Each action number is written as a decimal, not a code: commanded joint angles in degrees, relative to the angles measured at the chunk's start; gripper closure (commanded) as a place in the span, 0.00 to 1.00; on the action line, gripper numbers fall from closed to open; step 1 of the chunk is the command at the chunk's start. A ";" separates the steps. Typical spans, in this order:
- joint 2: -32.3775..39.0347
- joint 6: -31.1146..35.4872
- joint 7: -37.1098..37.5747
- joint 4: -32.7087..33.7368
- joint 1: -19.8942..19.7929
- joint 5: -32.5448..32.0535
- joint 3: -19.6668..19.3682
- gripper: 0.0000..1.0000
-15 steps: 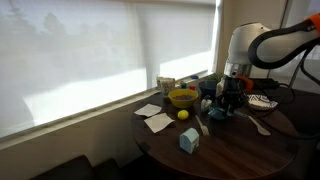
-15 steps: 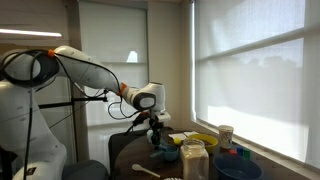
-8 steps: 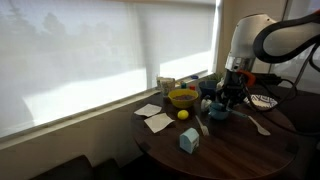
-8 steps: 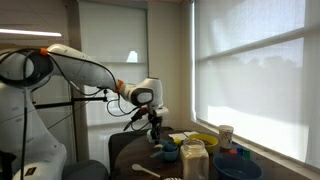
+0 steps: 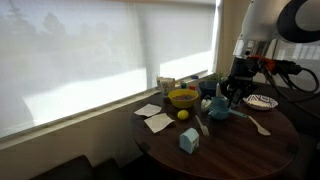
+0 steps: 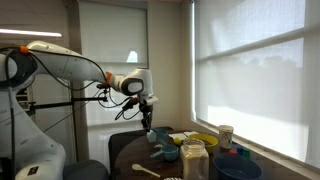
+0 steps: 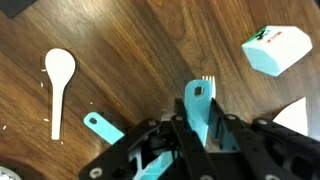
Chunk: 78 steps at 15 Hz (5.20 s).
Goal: Pick up the top blue measuring spoon from the stack and put it on the table, pick up the top blue measuring spoon from the stack and put it on the table
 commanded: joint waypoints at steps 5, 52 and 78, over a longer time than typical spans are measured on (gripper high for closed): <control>2.61 -6.28 -3.88 0.76 3.44 1.13 3.82 0.94; 1.38 -7.83 -8.59 -2.50 1.78 1.00 4.93 0.00; 20.55 4.30 24.17 10.16 -2.91 3.66 -2.99 0.08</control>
